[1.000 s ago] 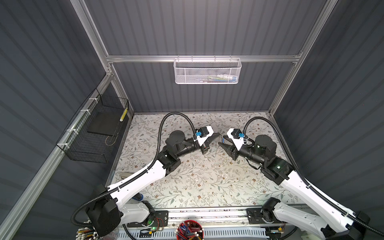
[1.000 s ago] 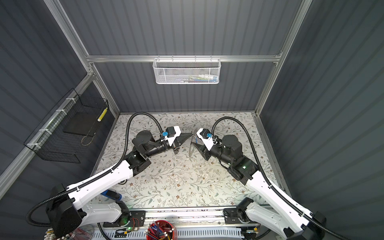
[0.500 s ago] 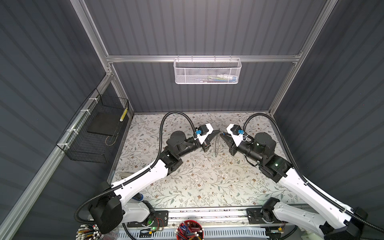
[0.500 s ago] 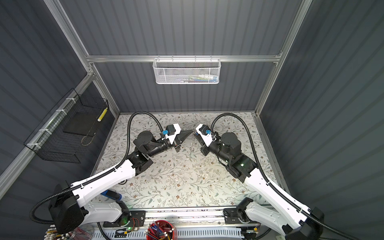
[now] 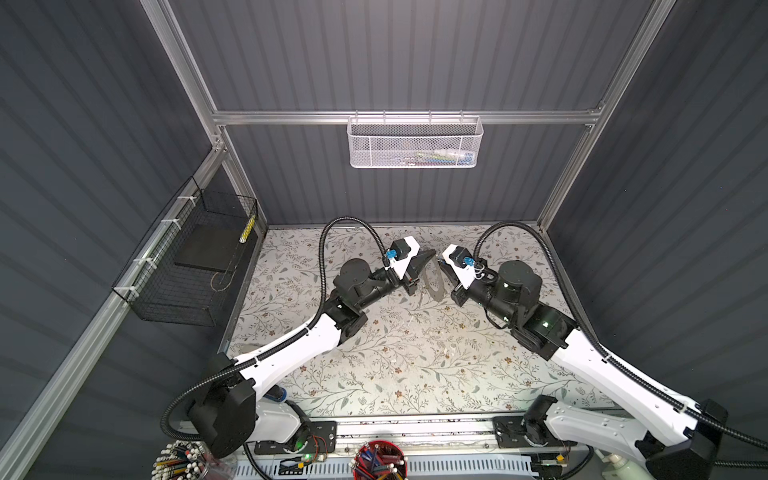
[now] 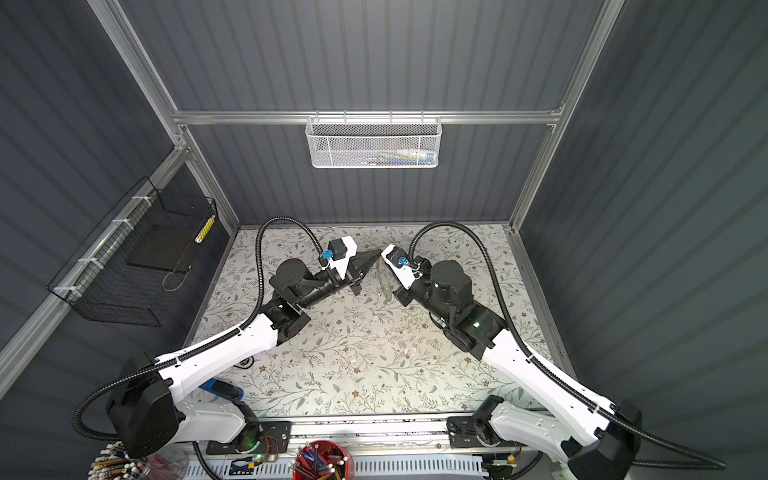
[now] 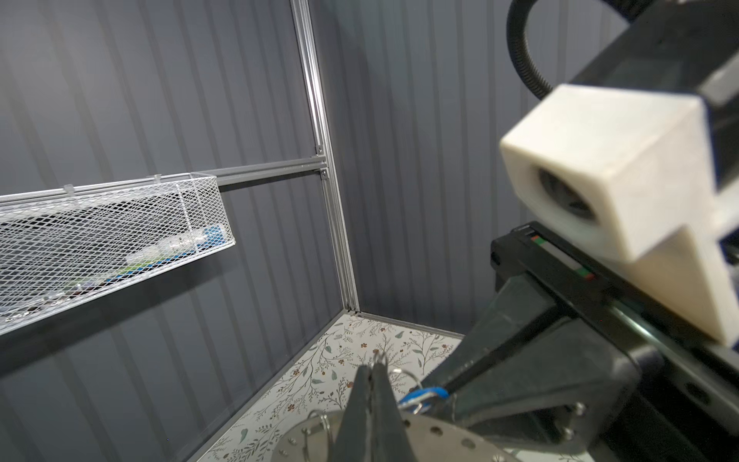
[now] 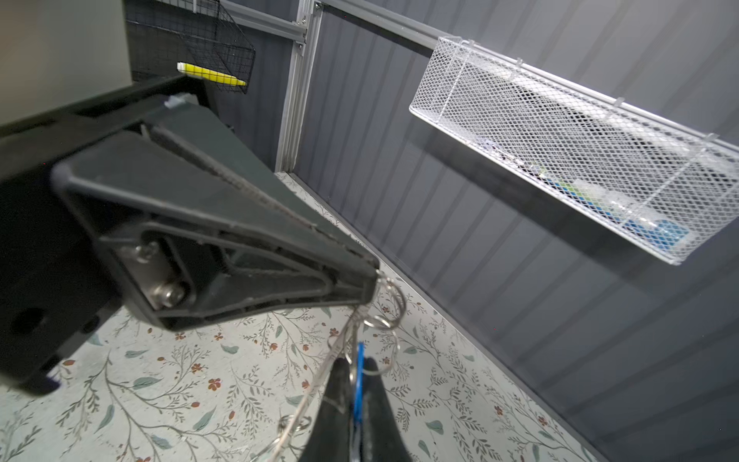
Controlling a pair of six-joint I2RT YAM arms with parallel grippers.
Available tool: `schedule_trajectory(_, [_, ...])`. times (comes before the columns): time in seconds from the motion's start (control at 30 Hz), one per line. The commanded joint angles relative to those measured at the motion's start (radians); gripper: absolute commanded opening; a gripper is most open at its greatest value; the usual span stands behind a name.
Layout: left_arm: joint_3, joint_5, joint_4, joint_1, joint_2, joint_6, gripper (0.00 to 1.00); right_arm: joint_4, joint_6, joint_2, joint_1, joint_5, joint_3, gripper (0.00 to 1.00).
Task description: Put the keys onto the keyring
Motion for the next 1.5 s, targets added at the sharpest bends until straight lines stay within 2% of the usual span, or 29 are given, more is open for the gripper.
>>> schedule_trajectory(0.0, [0.018,-0.030,0.117,0.018,0.008,-0.046,0.00,-0.015,-0.059,0.016,0.040,0.088,0.025,0.00])
schedule_trajectory(0.1, [0.013,-0.041,0.133,0.021,0.007,-0.045,0.00,0.007,-0.058,0.026,0.048,0.104,0.015,0.00])
schedule_trajectory(0.37, [0.000,-0.025,0.171,0.026,0.011,-0.061,0.00,0.000,-0.062,0.080,0.053,0.055,0.031,0.01])
schedule_trajectory(0.47, [-0.010,-0.015,0.178,0.028,0.009,-0.066,0.00,0.000,-0.089,0.080,0.052,0.043,0.031,0.11])
schedule_trajectory(0.57, [-0.016,0.009,0.180,0.035,0.007,-0.073,0.00,-0.005,-0.124,0.064,0.051,0.046,0.011,0.26])
schedule_trajectory(0.63, [-0.024,0.033,0.187,0.042,0.006,-0.077,0.00,-0.038,-0.125,0.000,0.041,0.045,-0.002,0.33])
schedule_trajectory(0.67, [-0.030,0.034,0.193,0.046,0.005,-0.079,0.00,-0.063,-0.117,-0.019,0.029,0.022,-0.007,0.35])
schedule_trajectory(0.77, [-0.043,0.130,0.216,0.065,0.007,-0.097,0.00,-0.181,-0.054,-0.096,-0.042,-0.159,-0.023,0.41])
schedule_trajectory(0.8, [-0.050,0.153,0.232,0.071,0.010,-0.106,0.00,-0.223,-0.029,-0.116,-0.079,-0.256,-0.031,0.42])
schedule_trajectory(0.83, [-0.057,0.179,0.246,0.077,0.012,-0.117,0.00,-0.251,-0.005,-0.137,-0.099,-0.293,-0.038,0.42])
schedule_trajectory(0.97, [-0.067,0.280,0.307,0.101,0.021,-0.177,0.00,-0.261,0.045,-0.210,-0.138,-0.332,-0.069,0.41])
schedule_trajectory(1.07, [-0.062,0.359,0.345,0.108,0.034,-0.219,0.00,-0.201,0.108,-0.231,-0.177,-0.436,-0.069,0.38])
schedule_trajectory(1.3, [-0.046,0.465,0.340,0.110,0.049,-0.234,0.00,-0.101,0.191,-0.172,-0.205,-0.573,-0.006,0.33])
schedule_trajectory(1.47, [-0.044,0.509,0.340,0.110,0.046,-0.237,0.00,-0.075,0.218,-0.130,-0.212,-0.608,0.019,0.31])
